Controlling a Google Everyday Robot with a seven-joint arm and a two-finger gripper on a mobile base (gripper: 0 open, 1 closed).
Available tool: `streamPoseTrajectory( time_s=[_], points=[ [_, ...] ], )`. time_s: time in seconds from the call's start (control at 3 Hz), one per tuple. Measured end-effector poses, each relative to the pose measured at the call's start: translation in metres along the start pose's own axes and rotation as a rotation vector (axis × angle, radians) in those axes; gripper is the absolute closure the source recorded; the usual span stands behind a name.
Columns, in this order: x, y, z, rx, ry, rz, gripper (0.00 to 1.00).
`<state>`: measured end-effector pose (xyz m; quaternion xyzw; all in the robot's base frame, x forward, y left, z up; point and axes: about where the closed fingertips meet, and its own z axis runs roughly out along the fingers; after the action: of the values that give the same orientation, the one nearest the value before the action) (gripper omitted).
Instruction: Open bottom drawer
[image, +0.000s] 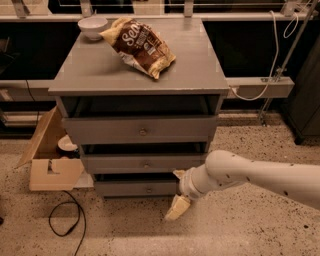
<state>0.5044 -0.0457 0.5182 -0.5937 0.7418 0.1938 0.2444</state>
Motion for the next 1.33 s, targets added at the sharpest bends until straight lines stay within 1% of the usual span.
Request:
streamPoseTrajectory(
  time_s=[0.33,0.67,1.0,1.33],
  points=[
    [0.022,-0.016,0.048,-0.011,-0.050,0.038,0.00],
    [0.029,-0.010,0.061,-0.033,-0.054,0.054,0.00],
    [0.048,-0.016,0.076,-0.025,-0.054,0.080,0.00],
    [0.098,-0.039,0.124,-0.005,-0.018,0.080,0.00]
  ],
)
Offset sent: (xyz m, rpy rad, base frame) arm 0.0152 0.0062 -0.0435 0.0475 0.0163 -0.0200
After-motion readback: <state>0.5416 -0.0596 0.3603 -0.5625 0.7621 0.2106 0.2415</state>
